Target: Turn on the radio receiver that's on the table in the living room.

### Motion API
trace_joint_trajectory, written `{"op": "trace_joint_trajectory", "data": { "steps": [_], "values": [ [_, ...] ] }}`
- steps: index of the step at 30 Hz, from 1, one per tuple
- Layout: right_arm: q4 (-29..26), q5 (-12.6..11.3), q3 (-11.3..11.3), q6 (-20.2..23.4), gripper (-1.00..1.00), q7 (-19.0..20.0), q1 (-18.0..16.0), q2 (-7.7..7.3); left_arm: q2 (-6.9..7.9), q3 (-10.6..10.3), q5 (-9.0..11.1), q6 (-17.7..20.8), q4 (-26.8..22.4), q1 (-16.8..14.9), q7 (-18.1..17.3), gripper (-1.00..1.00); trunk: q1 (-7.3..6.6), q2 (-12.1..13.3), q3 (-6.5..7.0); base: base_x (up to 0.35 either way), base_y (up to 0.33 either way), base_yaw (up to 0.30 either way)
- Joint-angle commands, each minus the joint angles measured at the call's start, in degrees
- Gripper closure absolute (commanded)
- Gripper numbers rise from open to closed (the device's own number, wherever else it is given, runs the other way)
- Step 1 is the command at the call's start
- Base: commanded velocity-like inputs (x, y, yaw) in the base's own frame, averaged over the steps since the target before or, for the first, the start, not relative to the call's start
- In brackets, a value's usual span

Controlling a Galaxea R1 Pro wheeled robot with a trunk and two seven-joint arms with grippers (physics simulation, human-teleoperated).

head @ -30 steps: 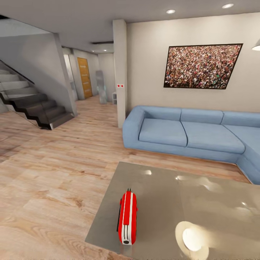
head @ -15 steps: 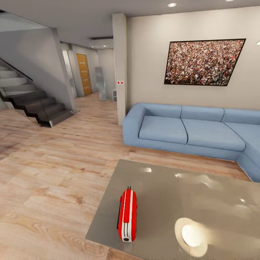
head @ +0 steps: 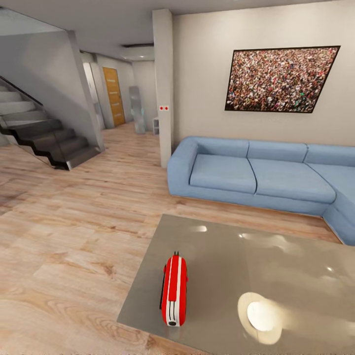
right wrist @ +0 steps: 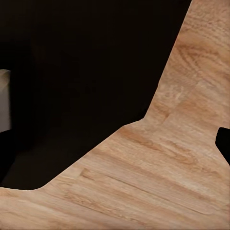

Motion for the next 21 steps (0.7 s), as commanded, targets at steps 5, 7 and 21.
{"op": "trace_joint_trajectory", "data": {
  "steps": [5, 7, 21],
  "values": [
    [0.0, 0.0, -0.06, 0.0, -1.0, 0.0, 0.0, 0.07, 0.02, 0.0, 0.03, 0.0, 0.0, 0.0, 0.0, -1.0, 0.0, 0.0, -0.47, 0.0, 0.0, 0.0],
    [0.0, 0.0, -0.06, 0.0, -1.0, 0.0, 0.0, 0.1, 0.04, 0.0, 0.03, 0.0, 0.0, 0.0, 0.0, -1.0, 0.0, 0.0, -0.66, 0.0, 0.0, 0.0],
    [0.0, 0.0, -0.07, 0.0, -1.0, 0.0, 0.0, 0.1, -0.02, 0.0, 0.04, 0.0, 0.0, 0.0, 0.0, -1.0, -0.66, 1.2, -1.42, 0.0, 0.0, 0.0]
  ]
}}
